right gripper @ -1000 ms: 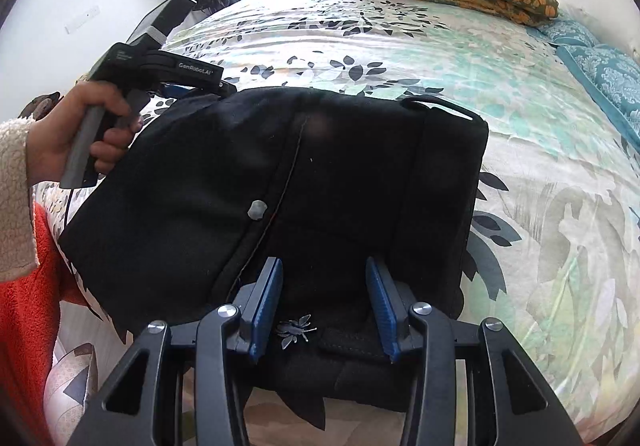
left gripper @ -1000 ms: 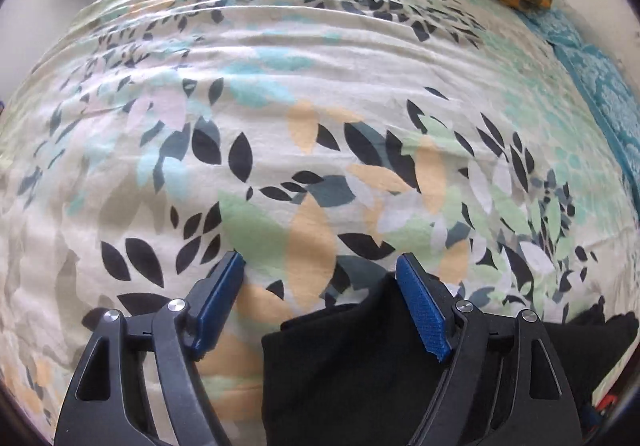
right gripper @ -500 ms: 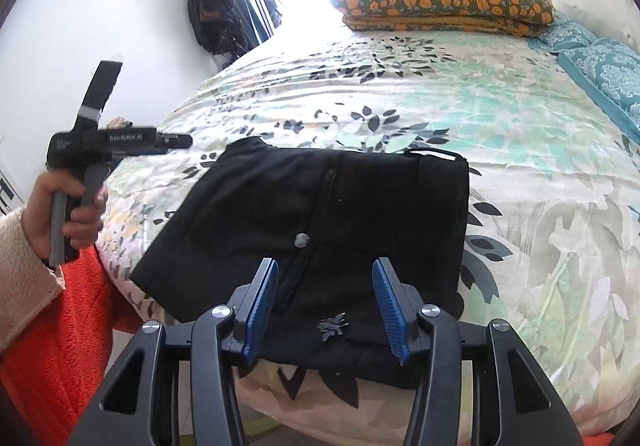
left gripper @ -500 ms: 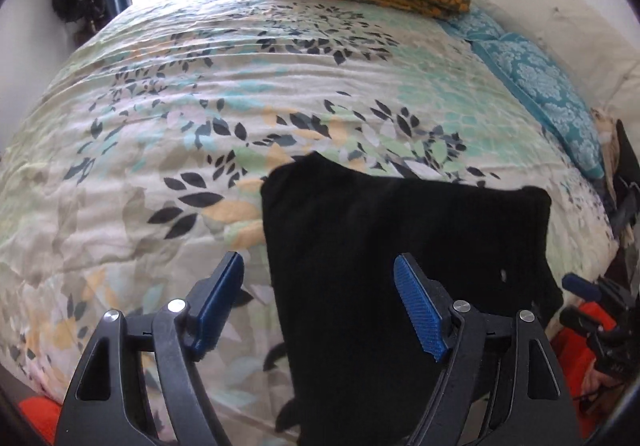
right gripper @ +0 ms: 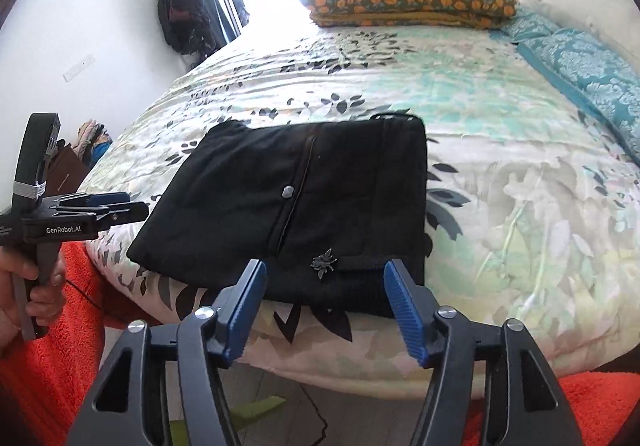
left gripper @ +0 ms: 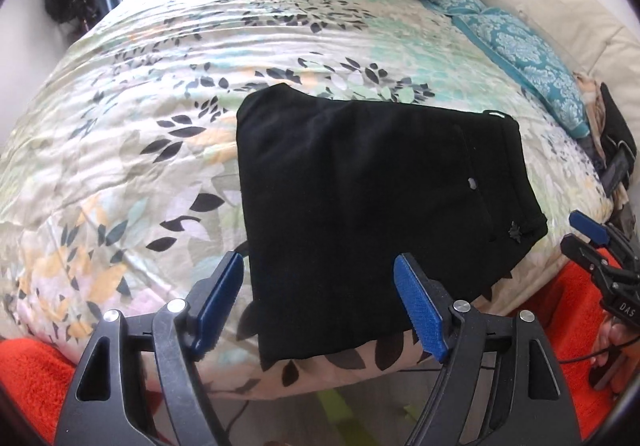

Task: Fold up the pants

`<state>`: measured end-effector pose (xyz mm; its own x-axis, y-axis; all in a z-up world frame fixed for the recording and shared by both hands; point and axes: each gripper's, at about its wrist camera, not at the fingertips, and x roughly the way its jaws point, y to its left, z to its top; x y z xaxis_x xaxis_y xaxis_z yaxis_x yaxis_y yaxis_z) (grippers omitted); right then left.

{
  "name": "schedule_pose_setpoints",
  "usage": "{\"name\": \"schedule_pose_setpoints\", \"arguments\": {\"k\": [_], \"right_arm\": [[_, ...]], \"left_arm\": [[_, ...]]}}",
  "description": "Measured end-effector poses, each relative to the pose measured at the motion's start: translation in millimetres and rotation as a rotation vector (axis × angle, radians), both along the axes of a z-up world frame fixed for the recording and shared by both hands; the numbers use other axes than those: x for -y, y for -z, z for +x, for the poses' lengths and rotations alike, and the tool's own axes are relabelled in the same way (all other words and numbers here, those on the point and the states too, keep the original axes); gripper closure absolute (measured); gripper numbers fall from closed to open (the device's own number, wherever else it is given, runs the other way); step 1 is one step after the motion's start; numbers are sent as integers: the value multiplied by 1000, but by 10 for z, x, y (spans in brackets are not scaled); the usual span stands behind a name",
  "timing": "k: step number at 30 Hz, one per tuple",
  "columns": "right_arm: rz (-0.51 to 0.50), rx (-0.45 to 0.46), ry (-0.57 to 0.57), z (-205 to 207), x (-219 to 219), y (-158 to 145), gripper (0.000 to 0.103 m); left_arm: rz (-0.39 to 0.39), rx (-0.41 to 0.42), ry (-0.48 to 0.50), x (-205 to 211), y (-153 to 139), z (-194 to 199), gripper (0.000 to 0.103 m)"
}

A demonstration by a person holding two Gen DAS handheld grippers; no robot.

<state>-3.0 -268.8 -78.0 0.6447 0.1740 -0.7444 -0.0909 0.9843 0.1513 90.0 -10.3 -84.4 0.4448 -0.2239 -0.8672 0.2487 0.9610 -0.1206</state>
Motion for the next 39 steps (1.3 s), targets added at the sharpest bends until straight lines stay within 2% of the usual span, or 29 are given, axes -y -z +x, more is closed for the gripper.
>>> {"name": "schedule_pose_setpoints", "arguments": {"k": [5, 16, 21, 28, 32, 39], "right_arm": [[-35, 61, 36, -30, 28, -134, 34], [-52, 45, 35, -23, 3, -43, 31], [-47, 34, 38, -20, 18, -11, 31], [-50, 45, 36, -25, 5, -10, 31], [-48, 44, 38, -28, 19, 6, 26], [-24, 39, 60, -21, 96, 11, 26]], "left_arm": [[60, 23, -14, 38, 23, -74, 23], [142, 54, -3, 55, 25, -132, 23], [147, 53, -4, 58, 33, -142, 23], [113, 78, -26, 13, -8, -155, 23], [117, 83, -35, 16, -3, -156, 23], [120, 66, -43, 1, 43, -151, 23]]}}
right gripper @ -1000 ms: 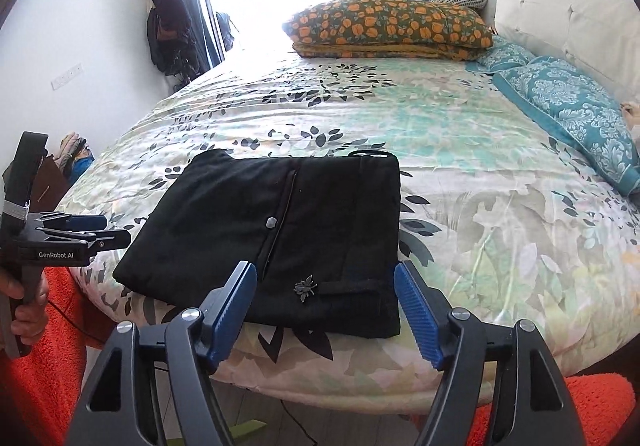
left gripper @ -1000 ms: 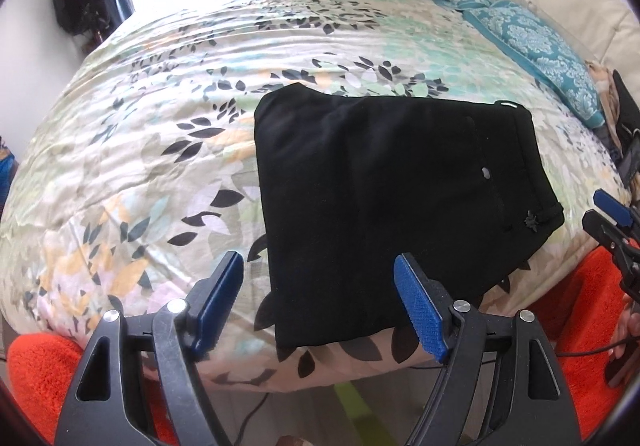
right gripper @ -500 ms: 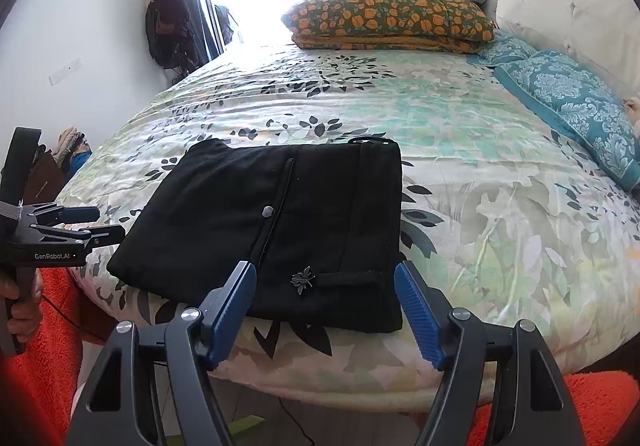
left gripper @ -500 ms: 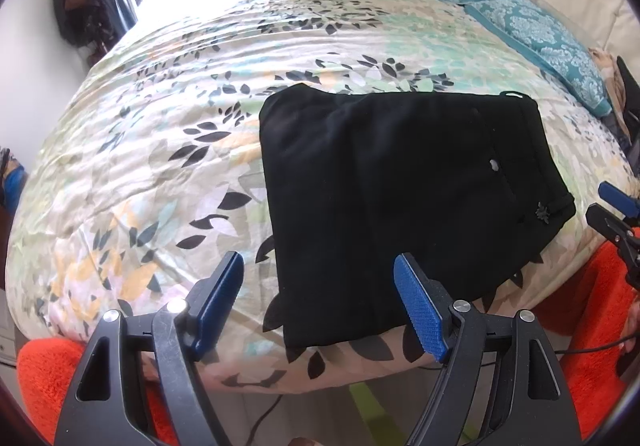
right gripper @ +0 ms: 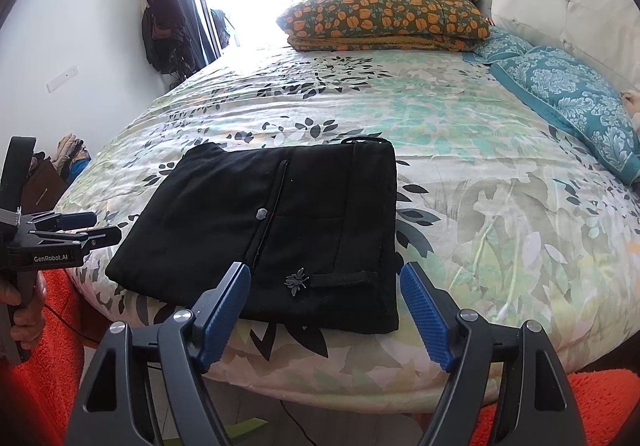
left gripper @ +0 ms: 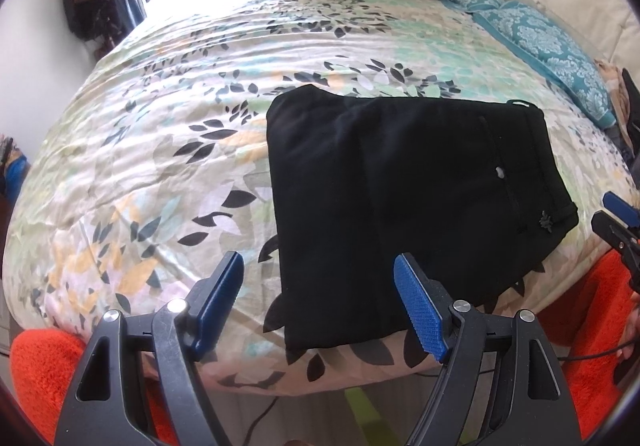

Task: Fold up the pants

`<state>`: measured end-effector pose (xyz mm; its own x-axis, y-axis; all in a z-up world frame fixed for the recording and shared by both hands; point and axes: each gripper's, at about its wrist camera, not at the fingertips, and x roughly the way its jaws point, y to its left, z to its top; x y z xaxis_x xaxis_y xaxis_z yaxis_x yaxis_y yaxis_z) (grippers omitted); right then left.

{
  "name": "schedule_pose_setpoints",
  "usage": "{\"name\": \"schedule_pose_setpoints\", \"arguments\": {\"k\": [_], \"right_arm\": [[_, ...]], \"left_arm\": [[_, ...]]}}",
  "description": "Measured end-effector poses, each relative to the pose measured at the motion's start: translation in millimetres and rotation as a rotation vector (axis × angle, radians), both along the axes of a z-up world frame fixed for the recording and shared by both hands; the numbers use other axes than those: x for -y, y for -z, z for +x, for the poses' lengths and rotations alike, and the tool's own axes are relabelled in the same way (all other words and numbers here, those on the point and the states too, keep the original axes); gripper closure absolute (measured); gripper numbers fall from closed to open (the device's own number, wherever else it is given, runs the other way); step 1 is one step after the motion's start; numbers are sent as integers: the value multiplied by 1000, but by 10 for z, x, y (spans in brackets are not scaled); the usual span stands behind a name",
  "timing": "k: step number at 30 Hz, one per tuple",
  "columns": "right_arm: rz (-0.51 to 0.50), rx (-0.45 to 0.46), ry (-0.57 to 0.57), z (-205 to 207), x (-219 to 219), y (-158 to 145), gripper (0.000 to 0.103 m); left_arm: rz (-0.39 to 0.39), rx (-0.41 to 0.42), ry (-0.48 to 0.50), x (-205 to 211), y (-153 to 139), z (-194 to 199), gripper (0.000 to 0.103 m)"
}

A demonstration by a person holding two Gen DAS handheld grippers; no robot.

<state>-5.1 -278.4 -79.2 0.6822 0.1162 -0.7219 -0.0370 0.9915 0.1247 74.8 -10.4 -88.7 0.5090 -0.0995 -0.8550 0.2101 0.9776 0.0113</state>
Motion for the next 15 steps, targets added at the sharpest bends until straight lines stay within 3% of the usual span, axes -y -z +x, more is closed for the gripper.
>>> {"name": "schedule_pose_setpoints", "arguments": {"k": [15], "right_arm": [[11, 4, 42, -7, 99, -18, 23]], "left_arm": [[-21, -19, -31, -104, 50, 1, 23]]}}
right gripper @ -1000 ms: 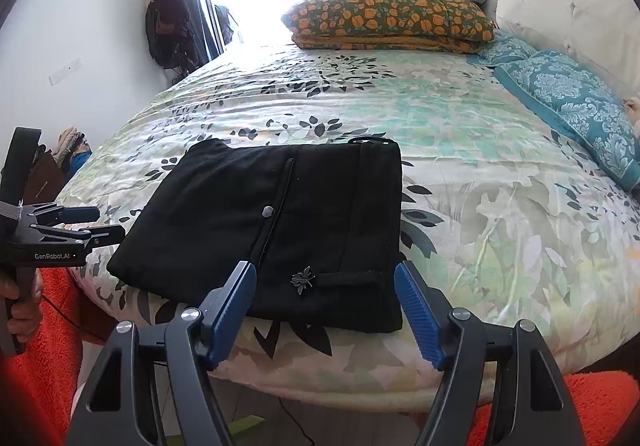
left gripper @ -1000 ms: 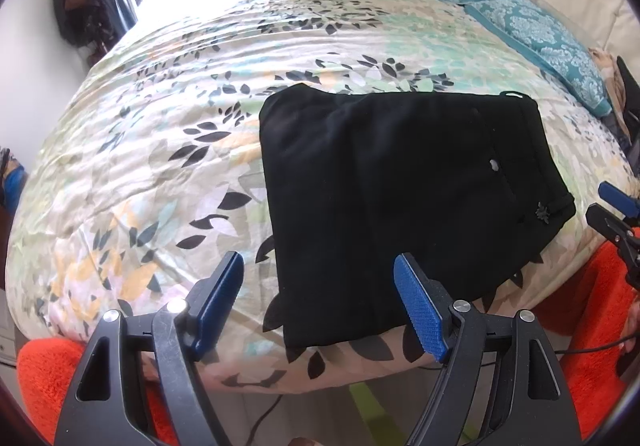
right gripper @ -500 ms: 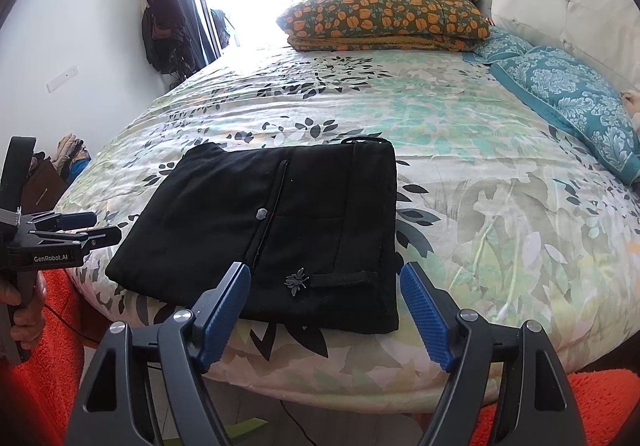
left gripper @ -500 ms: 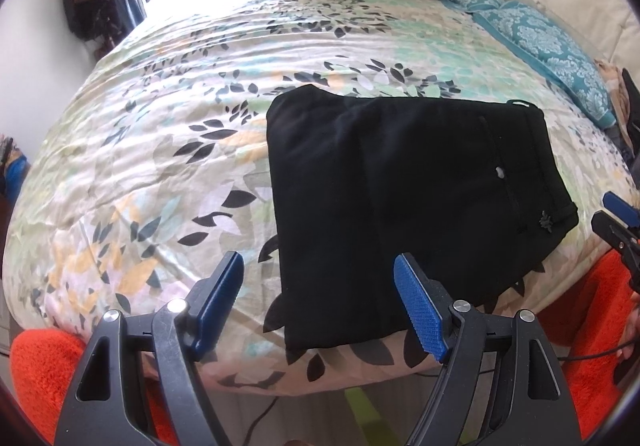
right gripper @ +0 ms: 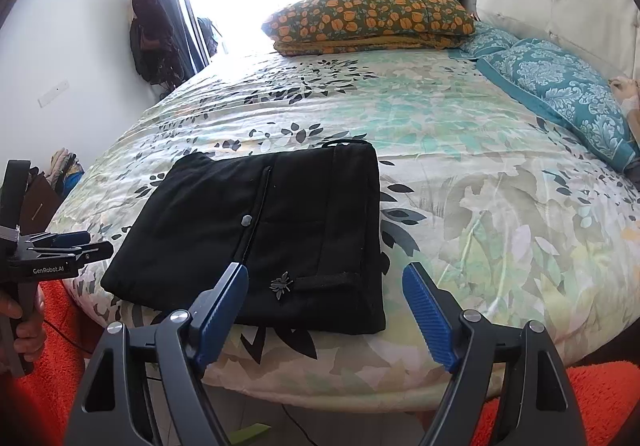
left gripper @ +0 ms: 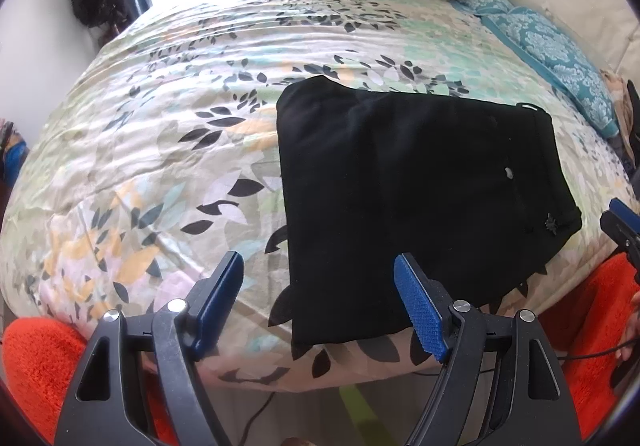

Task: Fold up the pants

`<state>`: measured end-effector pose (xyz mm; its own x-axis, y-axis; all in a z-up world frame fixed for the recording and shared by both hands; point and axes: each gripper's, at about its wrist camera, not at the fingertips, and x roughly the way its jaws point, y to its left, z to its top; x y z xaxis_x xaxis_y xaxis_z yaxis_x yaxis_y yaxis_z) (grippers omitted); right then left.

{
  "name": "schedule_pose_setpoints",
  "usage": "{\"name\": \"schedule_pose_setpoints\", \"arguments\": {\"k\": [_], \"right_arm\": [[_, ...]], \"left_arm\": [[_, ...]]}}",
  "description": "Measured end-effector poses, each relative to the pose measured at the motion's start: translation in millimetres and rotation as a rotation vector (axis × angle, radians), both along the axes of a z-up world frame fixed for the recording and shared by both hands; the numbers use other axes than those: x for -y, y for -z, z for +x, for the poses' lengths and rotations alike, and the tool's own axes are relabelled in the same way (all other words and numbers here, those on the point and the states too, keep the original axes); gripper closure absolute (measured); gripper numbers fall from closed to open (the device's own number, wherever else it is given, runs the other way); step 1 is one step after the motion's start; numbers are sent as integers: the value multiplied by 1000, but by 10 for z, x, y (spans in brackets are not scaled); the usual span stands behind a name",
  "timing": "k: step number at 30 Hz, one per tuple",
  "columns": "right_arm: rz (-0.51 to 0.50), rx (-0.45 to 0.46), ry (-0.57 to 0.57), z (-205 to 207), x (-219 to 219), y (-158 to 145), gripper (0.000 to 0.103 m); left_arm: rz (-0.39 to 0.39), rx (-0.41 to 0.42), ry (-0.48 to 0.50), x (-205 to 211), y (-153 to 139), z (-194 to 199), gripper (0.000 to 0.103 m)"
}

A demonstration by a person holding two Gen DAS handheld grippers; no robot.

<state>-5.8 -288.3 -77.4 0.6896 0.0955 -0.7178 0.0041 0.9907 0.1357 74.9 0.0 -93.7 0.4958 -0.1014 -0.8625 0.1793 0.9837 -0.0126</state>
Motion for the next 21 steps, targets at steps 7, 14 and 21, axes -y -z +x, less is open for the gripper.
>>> {"name": "schedule_pose_setpoints", "arguments": {"k": [7, 14, 21], "right_arm": [[-4, -7, -1, -2, -1, 14, 23], [25, -20, 20, 11, 63, 46, 23], [21, -32, 11, 33, 40, 70, 23]], "left_arm": [[8, -1, 0, 1, 22, 4, 23], [25, -16, -20, -42, 77, 26, 23], [44, -22, -12, -25, 109, 24, 23]]}}
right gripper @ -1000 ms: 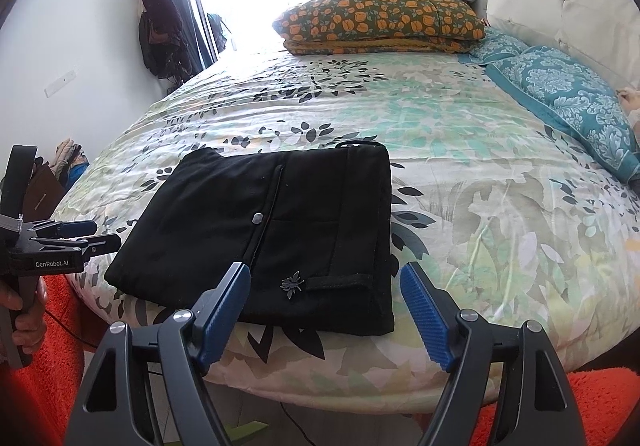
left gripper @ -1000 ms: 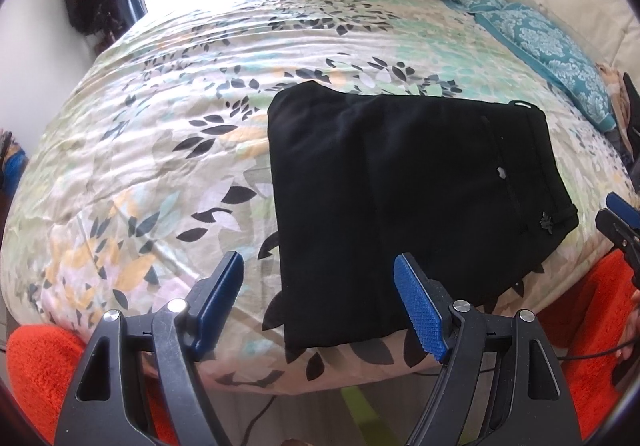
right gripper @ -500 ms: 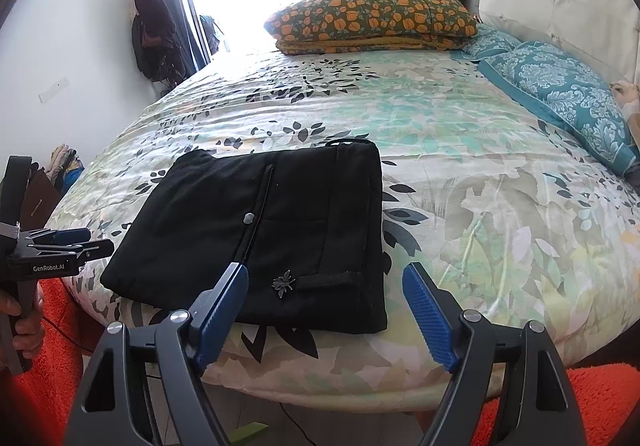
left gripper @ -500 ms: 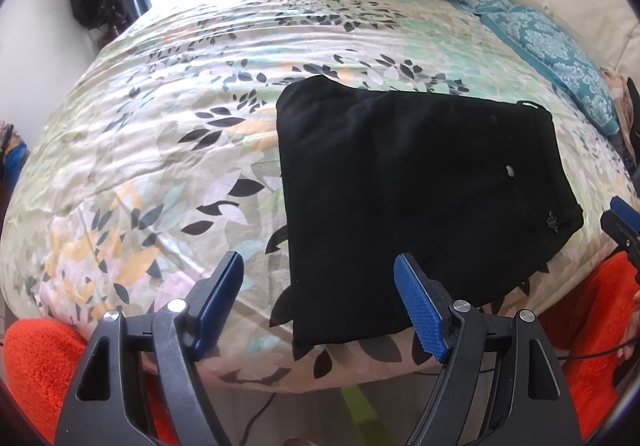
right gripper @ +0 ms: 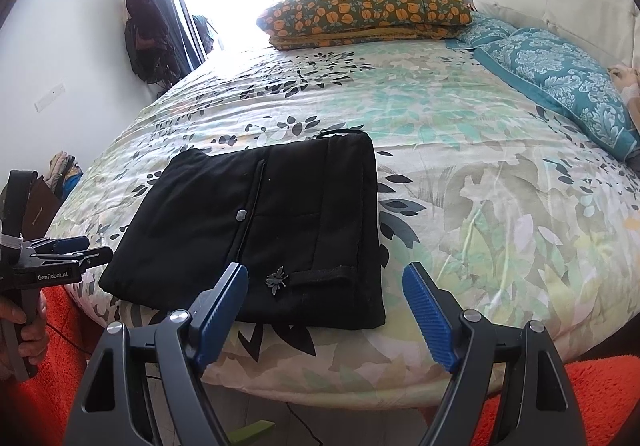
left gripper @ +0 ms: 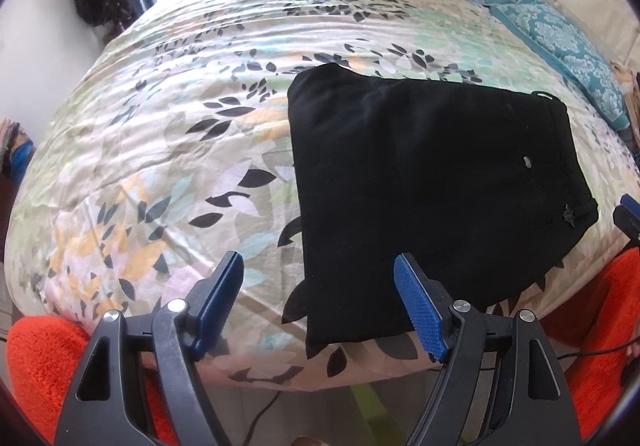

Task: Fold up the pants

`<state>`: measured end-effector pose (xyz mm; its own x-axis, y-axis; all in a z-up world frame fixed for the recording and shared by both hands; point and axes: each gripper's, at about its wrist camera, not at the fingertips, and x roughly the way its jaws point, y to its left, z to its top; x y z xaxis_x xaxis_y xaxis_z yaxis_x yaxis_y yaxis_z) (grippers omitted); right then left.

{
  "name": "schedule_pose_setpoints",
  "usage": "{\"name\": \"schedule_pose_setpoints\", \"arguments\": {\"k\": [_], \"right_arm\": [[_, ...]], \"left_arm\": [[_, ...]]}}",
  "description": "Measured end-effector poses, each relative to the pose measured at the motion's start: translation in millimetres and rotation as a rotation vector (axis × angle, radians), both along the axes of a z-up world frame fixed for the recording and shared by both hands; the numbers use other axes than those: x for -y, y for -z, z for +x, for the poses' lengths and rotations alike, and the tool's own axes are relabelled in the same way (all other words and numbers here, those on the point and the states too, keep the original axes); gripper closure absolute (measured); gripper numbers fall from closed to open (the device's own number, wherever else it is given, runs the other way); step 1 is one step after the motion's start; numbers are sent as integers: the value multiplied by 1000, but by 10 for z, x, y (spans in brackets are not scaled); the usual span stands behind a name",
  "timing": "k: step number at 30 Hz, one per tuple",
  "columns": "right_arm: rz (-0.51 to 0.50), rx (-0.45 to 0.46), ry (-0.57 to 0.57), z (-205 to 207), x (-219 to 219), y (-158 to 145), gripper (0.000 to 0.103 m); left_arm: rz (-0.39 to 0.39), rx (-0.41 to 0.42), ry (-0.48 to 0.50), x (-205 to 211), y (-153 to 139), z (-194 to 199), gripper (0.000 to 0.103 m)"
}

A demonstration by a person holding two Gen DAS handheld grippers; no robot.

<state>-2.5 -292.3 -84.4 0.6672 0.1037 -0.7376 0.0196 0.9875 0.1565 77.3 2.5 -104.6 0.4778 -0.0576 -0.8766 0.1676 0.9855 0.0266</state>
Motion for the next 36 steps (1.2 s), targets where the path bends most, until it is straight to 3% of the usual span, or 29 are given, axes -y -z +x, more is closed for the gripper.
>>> {"name": "schedule_pose_setpoints", "arguments": {"k": [4, 7, 12, 15, 18, 22, 28, 30, 33, 36], "right_arm": [[18, -3, -5, 4, 9, -1, 23], [87, 10, 37, 3, 171, -22, 23], [346, -7, 149, 62, 694, 81, 20], [530, -96, 127, 296, 942, 257, 20], [646, -215, 72, 588, 1056, 466, 20], [686, -322, -12, 889, 1049, 679, 20], [641, -398, -114, 1179, 832, 955, 20], [635, -406, -152, 1208, 734, 1033, 19], [663, -377, -182, 1237, 641, 1037, 6], [677, -383, -220, 1257, 510, 1052, 5]], "left_arm": [[-40, -22, 3, -39, 20, 34, 23], [-177, -75, -23, -213, 48, 130, 23], [-342, -168, -61, -484, 194, 289, 23], [-462, -250, -13, -524, 287, 454, 23], [-557, -308, 14, -527, 359, 654, 23], [-572, -342, 60, -413, 426, 866, 23], [-570, -381, 63, -318, 675, 1031, 21], [-596, -371, 57, -315, 674, 1038, 20], [-612, -365, 74, -269, 676, 1062, 17], [-639, -376, 79, -226, 698, 1096, 15]]}}
